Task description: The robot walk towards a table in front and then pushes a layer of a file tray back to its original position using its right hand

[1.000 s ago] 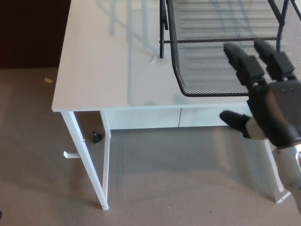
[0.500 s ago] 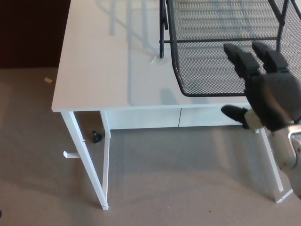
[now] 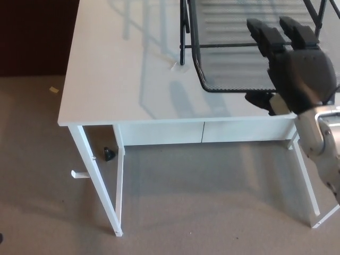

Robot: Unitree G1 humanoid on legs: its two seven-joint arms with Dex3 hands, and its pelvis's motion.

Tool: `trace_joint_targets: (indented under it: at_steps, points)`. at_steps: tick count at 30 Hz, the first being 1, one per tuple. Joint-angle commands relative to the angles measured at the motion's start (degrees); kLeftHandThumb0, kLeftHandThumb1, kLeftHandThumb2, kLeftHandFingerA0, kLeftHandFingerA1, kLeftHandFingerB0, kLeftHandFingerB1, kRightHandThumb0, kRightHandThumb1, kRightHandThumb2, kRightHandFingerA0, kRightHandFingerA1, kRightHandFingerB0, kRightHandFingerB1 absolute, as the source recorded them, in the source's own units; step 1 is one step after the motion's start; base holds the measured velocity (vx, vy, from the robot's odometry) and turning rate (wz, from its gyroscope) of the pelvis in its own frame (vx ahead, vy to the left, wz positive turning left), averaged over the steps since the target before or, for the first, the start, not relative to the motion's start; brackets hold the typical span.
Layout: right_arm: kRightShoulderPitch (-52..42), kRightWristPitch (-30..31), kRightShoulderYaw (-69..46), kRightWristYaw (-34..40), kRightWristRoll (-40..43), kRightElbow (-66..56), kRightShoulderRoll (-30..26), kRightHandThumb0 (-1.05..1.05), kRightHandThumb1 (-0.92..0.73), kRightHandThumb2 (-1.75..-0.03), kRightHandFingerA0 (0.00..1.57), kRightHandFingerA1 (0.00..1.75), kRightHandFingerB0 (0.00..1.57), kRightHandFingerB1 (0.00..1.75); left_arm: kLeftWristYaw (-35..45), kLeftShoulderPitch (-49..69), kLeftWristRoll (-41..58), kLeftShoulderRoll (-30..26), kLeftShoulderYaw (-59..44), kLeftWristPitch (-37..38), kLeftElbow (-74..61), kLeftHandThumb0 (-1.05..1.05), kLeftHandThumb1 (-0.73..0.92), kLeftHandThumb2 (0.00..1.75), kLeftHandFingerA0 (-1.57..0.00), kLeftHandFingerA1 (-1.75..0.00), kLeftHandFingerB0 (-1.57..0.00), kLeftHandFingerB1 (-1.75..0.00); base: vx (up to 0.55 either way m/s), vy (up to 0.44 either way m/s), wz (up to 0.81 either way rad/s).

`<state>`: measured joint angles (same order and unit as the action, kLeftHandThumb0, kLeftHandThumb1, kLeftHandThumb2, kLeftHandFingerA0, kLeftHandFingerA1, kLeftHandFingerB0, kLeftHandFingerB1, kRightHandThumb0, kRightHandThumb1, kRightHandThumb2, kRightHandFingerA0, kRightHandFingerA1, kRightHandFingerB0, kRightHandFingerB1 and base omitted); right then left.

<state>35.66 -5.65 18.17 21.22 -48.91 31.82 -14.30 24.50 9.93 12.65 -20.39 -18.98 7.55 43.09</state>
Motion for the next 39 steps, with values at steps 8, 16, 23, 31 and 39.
trace_joint_targets:
  at_steps: [8,16,23,31,39]
  points:
    - [9.58,1.13,1.83,1.49,2.25,16.85,1.54,-0.61,-0.39,-0.74,0.06,0.21,0.07,0.20,-0.65,0.46,0.18,-0.76,-0.39,-3.36,-2.82,0.00,0.56,0.56,-0.57,-0.51,-0.47,-0.41,0.00,0.000,0.00]
    - [16.27,-0.42,3.06,2.86,3.33,27.59,1.67,-0.57,-0.39,-0.78,0.00,0.25,0.05,0.25,-1.02,-0.13,-0.15,-0.62,-0.26,-2.61,-2.49,0.01,0.53,0.55,-0.60,-0.51,-0.47,-0.42,0.00,0.000,0.00]
    - [20.79,0.06,3.86,2.03,4.32,32.54,1.93,-0.63,-0.41,-0.75,0.06,0.19,0.06,0.19,-0.70,-0.48,0.46,-0.47,-0.47,-3.72,-2.54,0.03,0.53,0.55,-0.57,-0.51,-0.46,-0.41,0.00,0.000,0.00]
    - [25.68,0.79,4.72,0.85,4.85,33.98,1.94,-0.64,-0.41,-0.74,0.08,0.22,0.07,0.17,-0.47,-0.82,-0.19,-0.92,0.20,-3.80,-3.34,0.02,0.56,0.56,-0.57,-0.51,-0.44,-0.41,0.00,0.000,0.00]
    - [29.41,2.32,6.06,-0.46,5.09,36.44,2.98,-0.69,-0.44,-0.77,0.08,0.17,0.08,0.15,-1.11,-1.44,-0.82,-1.14,0.65,-4.00,-4.04,-0.02,0.54,0.55,-0.58,-0.50,-0.45,-0.41,0.00,0.000,0.00]
